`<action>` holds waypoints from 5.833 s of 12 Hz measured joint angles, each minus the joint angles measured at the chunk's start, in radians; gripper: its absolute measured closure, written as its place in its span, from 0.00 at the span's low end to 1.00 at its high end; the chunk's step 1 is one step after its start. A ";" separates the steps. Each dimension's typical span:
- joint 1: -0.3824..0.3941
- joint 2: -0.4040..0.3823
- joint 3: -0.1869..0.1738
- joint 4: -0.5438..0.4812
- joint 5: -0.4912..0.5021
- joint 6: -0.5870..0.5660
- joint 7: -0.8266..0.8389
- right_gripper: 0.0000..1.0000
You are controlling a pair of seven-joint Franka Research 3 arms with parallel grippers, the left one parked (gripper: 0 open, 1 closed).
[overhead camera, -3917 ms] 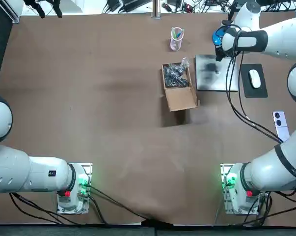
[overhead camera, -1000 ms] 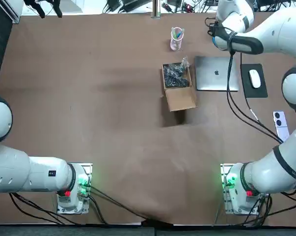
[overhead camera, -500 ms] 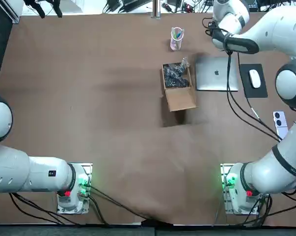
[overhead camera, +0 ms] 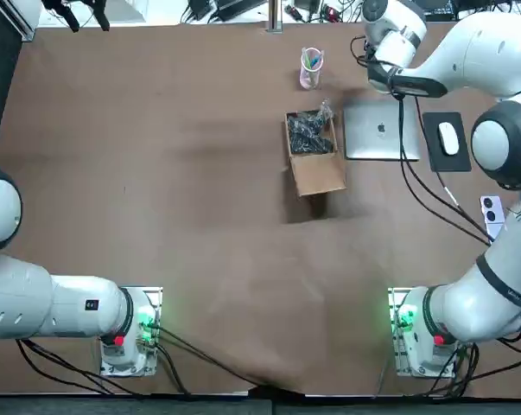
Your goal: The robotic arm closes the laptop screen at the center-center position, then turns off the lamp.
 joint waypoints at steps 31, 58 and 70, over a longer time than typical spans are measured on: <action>-0.127 0.206 -0.009 0.060 -0.199 0.229 0.142 0.98; -0.138 0.236 -0.009 0.085 -0.199 0.253 0.150 0.98; -0.145 0.237 -0.009 0.088 -0.199 0.279 0.150 0.98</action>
